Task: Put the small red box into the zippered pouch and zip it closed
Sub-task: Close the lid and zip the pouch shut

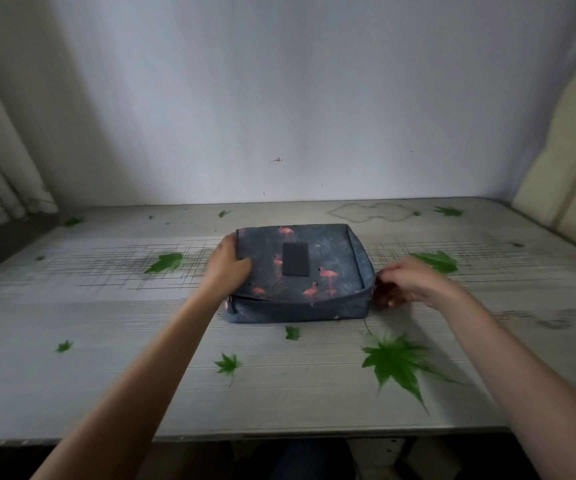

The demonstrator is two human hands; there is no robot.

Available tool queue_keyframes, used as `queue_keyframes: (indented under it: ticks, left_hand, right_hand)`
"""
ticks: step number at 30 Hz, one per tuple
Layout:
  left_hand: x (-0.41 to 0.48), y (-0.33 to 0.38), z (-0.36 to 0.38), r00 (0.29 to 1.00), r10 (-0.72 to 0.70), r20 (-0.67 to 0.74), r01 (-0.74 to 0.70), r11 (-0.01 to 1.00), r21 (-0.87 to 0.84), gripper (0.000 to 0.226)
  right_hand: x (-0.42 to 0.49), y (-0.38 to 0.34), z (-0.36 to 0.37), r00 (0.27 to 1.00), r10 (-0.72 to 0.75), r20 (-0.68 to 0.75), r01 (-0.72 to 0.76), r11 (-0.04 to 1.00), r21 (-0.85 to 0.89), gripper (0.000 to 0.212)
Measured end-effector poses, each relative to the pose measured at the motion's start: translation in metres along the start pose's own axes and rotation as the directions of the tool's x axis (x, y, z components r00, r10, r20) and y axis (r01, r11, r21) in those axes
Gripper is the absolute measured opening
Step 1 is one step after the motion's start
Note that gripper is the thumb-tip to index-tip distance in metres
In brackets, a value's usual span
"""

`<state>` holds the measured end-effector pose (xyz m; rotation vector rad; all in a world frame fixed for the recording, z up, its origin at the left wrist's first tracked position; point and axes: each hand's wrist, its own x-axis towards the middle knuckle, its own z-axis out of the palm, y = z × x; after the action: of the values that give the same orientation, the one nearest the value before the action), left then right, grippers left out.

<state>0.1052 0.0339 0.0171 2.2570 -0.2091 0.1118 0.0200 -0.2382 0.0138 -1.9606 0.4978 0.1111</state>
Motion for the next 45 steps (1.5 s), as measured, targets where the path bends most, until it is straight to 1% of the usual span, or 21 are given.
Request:
queue_keyframes:
  ticks: [2,4,9,12,15,17,21,24,27,29,34,37,42,45]
  left_hand:
    - [0.007,0.014,0.004,0.996,0.09,-0.028,-0.086,0.989,0.12,0.053]
    - [0.014,0.028,0.013,0.986,0.167,-0.019,-0.16,0.969,0.188,0.049]
    - [0.027,0.052,0.039,0.958,0.276,0.074,-0.286,0.921,0.264,0.039]
    - [0.035,0.056,0.052,0.939,0.301,0.168,-0.337,0.904,0.265,0.04]
    - [0.042,0.061,0.062,0.921,0.305,0.241,-0.368,0.883,0.292,0.043]
    - [0.046,0.065,0.067,0.913,0.297,0.281,-0.38,0.871,0.311,0.044]
    - [0.05,0.074,0.077,0.888,0.295,0.352,-0.421,0.83,0.367,0.044]
    - [0.053,0.081,0.084,0.873,0.32,0.369,-0.45,0.821,0.352,0.042]
    - [0.057,0.088,0.088,0.867,0.328,0.375,-0.456,0.826,0.332,0.039]
    - [0.06,0.091,0.09,0.861,0.331,0.386,-0.461,0.829,0.318,0.036]
    - [0.062,0.089,0.092,0.838,0.35,0.419,-0.476,0.844,0.246,0.03]
    - [0.062,0.087,0.093,0.833,0.356,0.424,-0.474,0.855,0.212,0.028]
    - [0.061,0.084,0.091,0.823,0.388,0.415,-0.472,0.873,0.119,0.022]
    - [0.06,0.084,0.089,0.823,0.414,0.389,-0.473,0.879,0.067,0.018]
  right_hand:
    - [0.01,-0.005,0.004,0.992,-0.078,-0.095,0.075,0.996,-0.042,0.015]
    - [0.02,-0.008,0.007,0.976,-0.142,-0.163,0.134,0.989,-0.058,0.016]
    - [0.038,-0.015,0.015,0.966,-0.167,-0.197,0.186,0.979,0.083,0.019]
    - [0.048,-0.014,0.015,0.968,-0.194,-0.159,0.211,0.973,0.098,0.036]
    - [0.052,-0.015,0.015,0.964,-0.252,-0.089,0.252,0.968,-0.017,0.052]
    - [0.055,-0.016,0.016,0.956,-0.287,-0.053,0.284,0.957,-0.054,0.055]
    - [0.061,-0.015,0.018,0.956,-0.289,-0.048,0.289,0.957,-0.013,0.051]
    - [0.066,-0.015,0.016,0.953,-0.294,-0.07,0.297,0.954,0.032,0.044]
    - [0.069,-0.017,0.015,0.948,-0.312,-0.061,0.316,0.946,0.075,0.043]
    - [0.069,-0.019,0.015,0.949,-0.312,-0.044,0.315,0.947,0.069,0.042]
    - [0.068,-0.018,0.016,0.951,-0.308,0.009,0.307,0.95,0.058,0.031]
    - [0.068,-0.015,0.014,0.956,-0.287,0.068,0.283,0.957,0.064,0.033]
    - [0.074,-0.013,0.012,0.952,-0.201,0.232,0.185,0.979,0.089,0.039]
    - [0.074,-0.012,0.014,0.944,-0.185,0.272,0.158,0.98,0.119,0.043]
